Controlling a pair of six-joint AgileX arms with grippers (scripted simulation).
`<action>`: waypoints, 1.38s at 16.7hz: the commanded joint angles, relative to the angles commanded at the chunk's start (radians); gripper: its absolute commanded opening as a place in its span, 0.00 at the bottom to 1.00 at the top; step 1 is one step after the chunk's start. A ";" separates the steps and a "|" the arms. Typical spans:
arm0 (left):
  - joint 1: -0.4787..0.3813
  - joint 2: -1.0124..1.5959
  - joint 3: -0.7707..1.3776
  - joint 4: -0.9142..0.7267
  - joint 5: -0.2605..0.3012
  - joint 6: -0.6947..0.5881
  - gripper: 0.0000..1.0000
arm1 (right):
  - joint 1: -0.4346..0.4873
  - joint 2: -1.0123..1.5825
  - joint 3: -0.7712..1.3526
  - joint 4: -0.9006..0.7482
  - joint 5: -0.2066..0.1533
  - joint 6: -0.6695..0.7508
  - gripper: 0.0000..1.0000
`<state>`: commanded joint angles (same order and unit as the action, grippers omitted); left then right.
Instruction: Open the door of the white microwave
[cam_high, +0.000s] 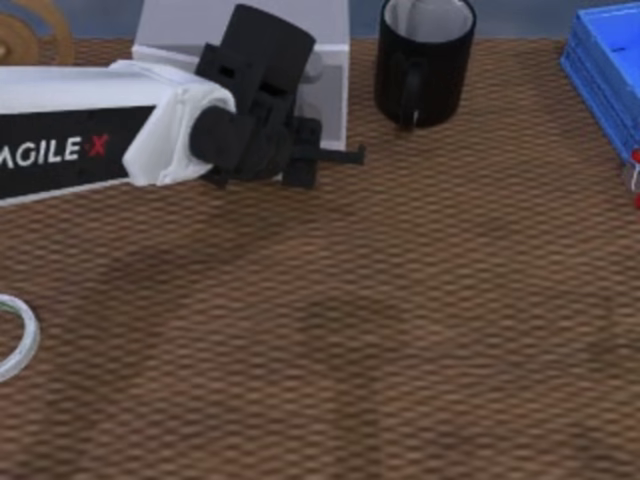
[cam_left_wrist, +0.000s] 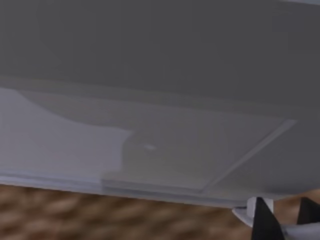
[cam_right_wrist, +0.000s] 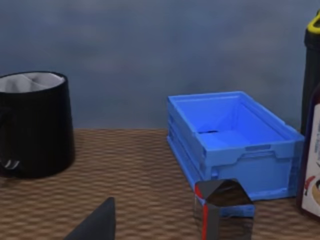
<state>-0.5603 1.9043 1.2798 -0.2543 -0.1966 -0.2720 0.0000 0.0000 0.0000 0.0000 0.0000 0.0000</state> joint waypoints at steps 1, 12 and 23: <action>0.000 0.000 0.000 0.000 0.000 0.000 0.00 | 0.000 0.000 0.000 0.000 0.000 0.000 1.00; 0.000 0.000 0.000 0.000 0.000 0.000 0.00 | 0.000 0.000 0.000 0.000 0.000 0.000 1.00; 0.016 -0.040 -0.056 0.026 0.050 0.061 0.00 | 0.000 0.000 0.000 0.000 0.000 0.000 1.00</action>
<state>-0.5439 1.8641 1.2242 -0.2281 -0.1466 -0.2111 0.0000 0.0000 0.0000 0.0000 0.0000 0.0000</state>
